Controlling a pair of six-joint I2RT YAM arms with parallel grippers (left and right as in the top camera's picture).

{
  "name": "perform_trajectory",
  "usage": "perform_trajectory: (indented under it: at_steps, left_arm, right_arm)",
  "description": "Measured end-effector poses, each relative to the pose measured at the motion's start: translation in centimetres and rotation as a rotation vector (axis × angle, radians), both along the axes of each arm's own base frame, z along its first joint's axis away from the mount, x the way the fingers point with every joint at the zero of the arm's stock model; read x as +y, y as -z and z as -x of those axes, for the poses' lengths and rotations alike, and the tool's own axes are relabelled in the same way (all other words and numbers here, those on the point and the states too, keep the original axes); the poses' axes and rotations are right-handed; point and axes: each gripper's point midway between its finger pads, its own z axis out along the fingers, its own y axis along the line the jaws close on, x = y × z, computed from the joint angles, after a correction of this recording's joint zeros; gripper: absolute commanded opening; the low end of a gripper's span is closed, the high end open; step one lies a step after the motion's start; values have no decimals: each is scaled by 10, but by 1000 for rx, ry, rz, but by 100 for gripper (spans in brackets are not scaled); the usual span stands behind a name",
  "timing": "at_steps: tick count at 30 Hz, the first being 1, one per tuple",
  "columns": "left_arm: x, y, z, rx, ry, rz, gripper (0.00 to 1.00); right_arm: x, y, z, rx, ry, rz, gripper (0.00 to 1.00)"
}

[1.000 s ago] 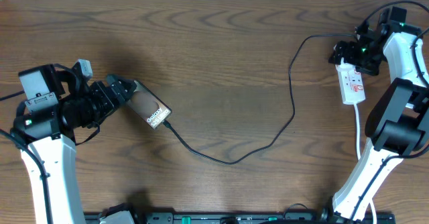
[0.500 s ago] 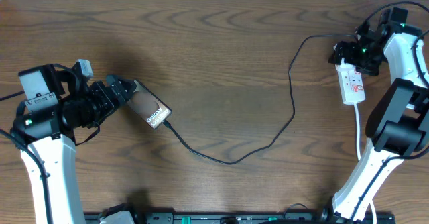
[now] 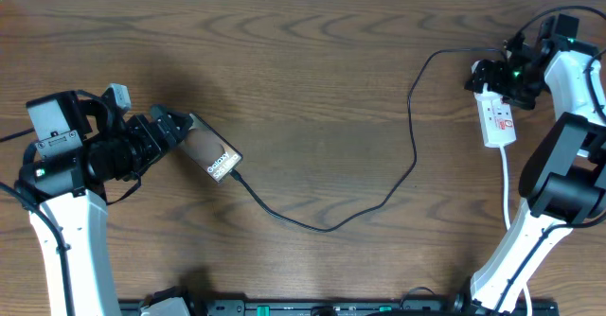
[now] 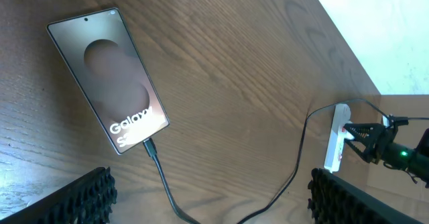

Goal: Plug charger to phone and switch on socket

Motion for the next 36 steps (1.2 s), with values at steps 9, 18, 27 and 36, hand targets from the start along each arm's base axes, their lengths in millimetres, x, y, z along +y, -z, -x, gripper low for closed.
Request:
perform_trajectory:
  at_steps: [9,18,27,36]
  left_arm:
    - [0,0,0,0,0,0,91]
    - [0,0,0,0,0,0,91]
    - [0,0,0,0,0,0,91]
    - [0,0,0,0,0,0,91]
  right_arm:
    - [0,0,0,-2,5,-5,99]
    - [-2,-5,0,-15,35,-62,99]
    - [-1,-12,9,-9,66,-126,99]
    - [-24,-62,13,-100,108,-62,99]
